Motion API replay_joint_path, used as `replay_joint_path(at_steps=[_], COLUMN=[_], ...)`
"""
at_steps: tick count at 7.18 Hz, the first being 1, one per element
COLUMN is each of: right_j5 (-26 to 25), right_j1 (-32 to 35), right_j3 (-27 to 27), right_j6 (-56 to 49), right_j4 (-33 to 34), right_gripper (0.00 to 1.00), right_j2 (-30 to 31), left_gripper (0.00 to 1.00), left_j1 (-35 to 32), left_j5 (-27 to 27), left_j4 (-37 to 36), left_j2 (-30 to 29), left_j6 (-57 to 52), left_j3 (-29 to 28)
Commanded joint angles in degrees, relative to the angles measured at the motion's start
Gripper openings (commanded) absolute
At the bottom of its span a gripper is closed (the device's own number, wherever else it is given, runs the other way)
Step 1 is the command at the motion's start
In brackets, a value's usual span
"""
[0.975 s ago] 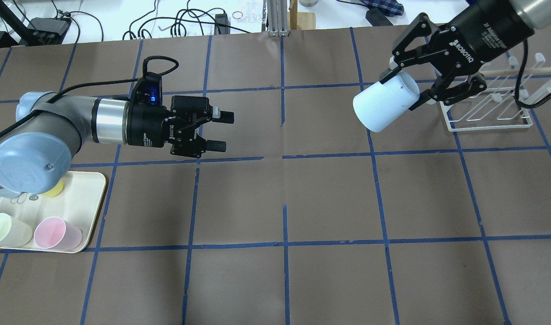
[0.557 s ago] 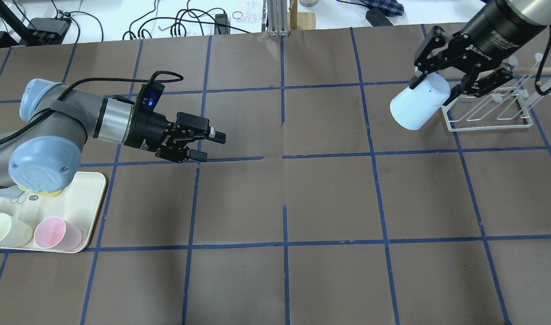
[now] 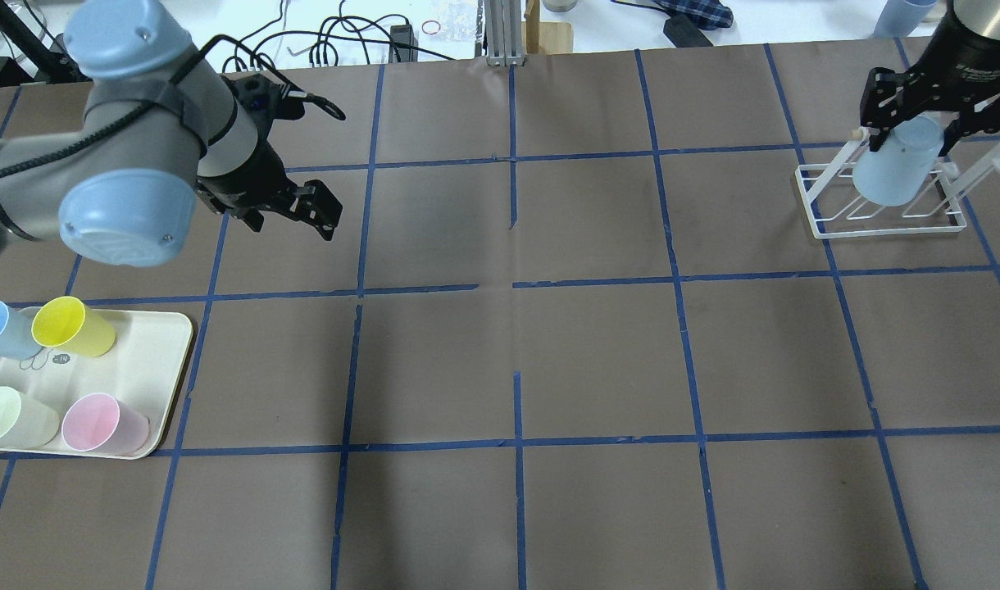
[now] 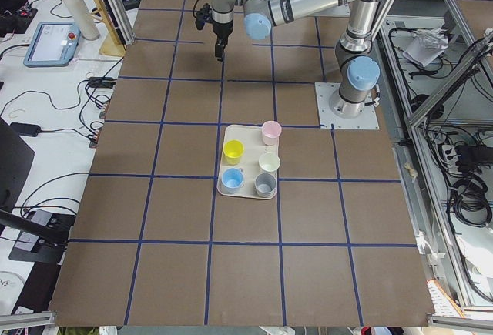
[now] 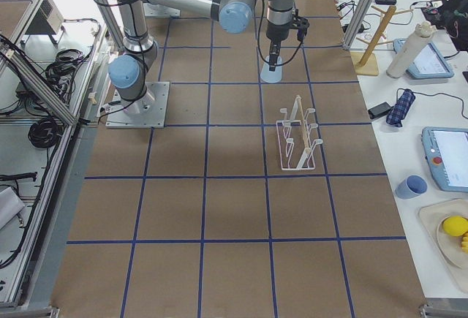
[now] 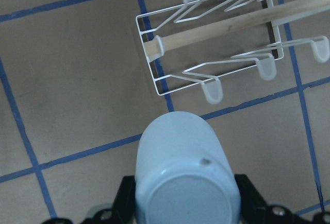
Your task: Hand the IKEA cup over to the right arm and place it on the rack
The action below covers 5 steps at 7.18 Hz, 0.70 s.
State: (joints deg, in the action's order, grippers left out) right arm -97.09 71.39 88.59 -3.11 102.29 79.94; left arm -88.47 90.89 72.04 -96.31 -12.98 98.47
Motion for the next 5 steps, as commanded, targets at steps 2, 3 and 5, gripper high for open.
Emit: replay_joint_path(at_steps=[2,3,5], right_j5=[0.1,0.2,0.3], right_j1=[-2.1,-2.0,-2.2], right_j3=[-0.2,-0.1,-0.1], right_j6=[-3.0,-3.3,-3.4], right_j4=[8.0,8.0,9.6], right_gripper=[0.44,0.44,0.43], right_j2=[-5.0,-5.1,-7.1], left_gripper=[1.0,1.0,1.0], left_j1=[-1.7,-1.8,-1.7], left_j5=[3.8,4.5,4.2], left_j4=[14.7,14.4,14.6], left_j2=[2.6,4.2,4.5], left_j6=[3.9,4.2,3.9], left_j3=[-11.5,-10.9,-11.1])
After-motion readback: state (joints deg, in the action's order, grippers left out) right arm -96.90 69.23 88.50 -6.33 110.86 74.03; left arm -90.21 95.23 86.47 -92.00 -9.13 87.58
